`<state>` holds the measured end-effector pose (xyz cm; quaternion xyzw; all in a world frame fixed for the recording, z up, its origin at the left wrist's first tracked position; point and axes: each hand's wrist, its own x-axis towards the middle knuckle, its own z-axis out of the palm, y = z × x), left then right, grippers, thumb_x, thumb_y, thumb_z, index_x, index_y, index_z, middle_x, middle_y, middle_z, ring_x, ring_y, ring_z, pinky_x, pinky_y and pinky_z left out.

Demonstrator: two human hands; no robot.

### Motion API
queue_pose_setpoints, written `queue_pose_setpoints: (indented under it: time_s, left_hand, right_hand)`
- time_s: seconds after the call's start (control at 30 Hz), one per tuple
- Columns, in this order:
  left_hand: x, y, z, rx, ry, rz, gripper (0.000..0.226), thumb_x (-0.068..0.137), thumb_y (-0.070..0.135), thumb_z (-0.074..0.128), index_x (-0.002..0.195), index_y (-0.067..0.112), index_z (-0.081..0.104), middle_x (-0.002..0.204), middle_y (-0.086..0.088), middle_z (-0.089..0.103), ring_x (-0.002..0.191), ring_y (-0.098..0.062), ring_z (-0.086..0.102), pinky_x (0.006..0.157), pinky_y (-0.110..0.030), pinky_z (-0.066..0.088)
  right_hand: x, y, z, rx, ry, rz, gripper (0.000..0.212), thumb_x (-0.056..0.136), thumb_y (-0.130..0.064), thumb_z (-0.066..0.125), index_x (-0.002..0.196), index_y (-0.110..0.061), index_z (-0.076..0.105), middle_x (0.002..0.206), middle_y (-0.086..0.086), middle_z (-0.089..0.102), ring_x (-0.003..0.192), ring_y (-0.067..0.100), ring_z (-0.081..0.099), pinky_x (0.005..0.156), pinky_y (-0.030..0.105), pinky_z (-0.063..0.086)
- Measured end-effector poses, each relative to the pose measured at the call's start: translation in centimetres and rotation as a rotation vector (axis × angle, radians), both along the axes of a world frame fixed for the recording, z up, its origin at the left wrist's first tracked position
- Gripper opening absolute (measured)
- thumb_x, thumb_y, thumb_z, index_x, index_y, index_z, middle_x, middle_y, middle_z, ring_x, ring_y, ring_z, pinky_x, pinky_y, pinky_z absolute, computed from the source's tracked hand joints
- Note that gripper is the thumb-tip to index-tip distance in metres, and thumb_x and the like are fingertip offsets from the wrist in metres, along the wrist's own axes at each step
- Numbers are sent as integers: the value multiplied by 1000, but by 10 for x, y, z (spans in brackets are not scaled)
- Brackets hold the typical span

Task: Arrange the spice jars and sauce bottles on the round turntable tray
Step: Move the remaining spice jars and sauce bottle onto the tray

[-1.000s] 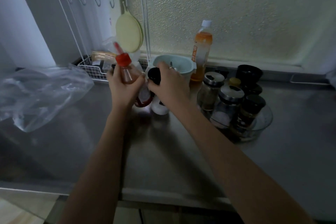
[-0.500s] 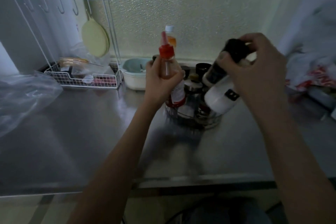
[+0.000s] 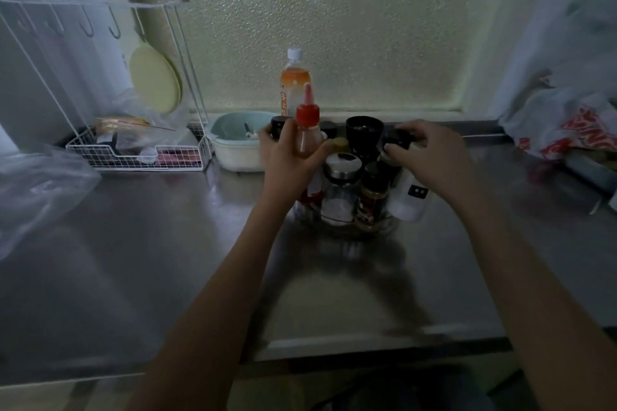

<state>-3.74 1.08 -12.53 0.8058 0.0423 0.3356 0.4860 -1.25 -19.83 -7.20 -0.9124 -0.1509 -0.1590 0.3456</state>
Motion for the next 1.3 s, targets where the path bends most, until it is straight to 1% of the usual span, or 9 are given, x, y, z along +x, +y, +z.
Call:
queue_pose_setpoints:
  time_s: [0.2,0.3,0.43,0.63,0.73,0.83,1.03,1.17,1.3]
  left_hand:
    - [11,-9,2,19,56,-18,64,67,64,47,115,23,53,125,-19,42,122,-29,34,90,-17,21]
    - [19,-6,-7,96,136,-49,53,73,73,44,113,38,47,128,-22,46,120,-40,42,104,-39,36]
    - [17,-2,-14,133,161,-79,44,83,71,34,111,41,49,119,-19,52,114,-35,47,103,-42,40]
    - [-8,-1,2,-20,-37,-38,38,89,11,44,127,12,49,124,-21,42,95,-5,41,85,2,30]
    - [-13,6,-3,-86,-93,-38,50,84,9,48,133,18,44,128,-16,43,103,-9,51,99,-22,46]
    - [-17,8,-2,-149,-132,-82,56,81,16,57,134,28,40,122,-4,53,110,-26,58,93,-48,52]
    - [-28,15,6,-226,-142,-146,54,78,12,70,126,24,50,111,10,60,105,-20,62,86,-31,55]
    - [-32,17,10,-250,-63,-305,49,77,9,72,121,16,53,116,0,61,108,-20,63,87,-32,56]
    - [-29,12,6,-243,7,-377,50,73,0,73,115,16,50,107,9,62,102,-6,63,82,-23,54]
  right_hand:
    - [17,6,7,-128,65,116,49,80,-41,68,124,-20,60,126,2,63,113,18,58,89,32,47]
    - [21,5,13,-216,134,176,55,80,-37,70,131,-21,56,131,3,59,117,19,55,84,25,38]
    - [27,-2,16,-181,196,215,61,75,-39,75,132,-26,54,123,3,59,115,20,55,84,26,38]
    - [29,-14,5,124,-17,35,32,78,-40,71,100,-16,71,91,0,65,85,12,58,67,23,41]
    - [30,-17,2,272,-184,-122,30,82,-41,66,87,-12,68,80,1,62,74,10,55,56,13,35]
    - [31,-13,4,321,-274,-210,30,85,-43,62,83,-12,64,70,-2,54,61,6,46,49,8,28]
    - [37,-4,-5,200,-234,-56,33,85,-46,61,79,-13,64,71,7,59,62,12,50,55,26,34]
    - [35,6,-21,87,-147,47,27,84,-45,61,87,-18,63,80,-2,61,73,11,54,57,20,37]
    - [34,5,-33,121,-1,216,28,98,-36,43,95,-12,56,81,-8,58,72,-3,51,59,16,36]
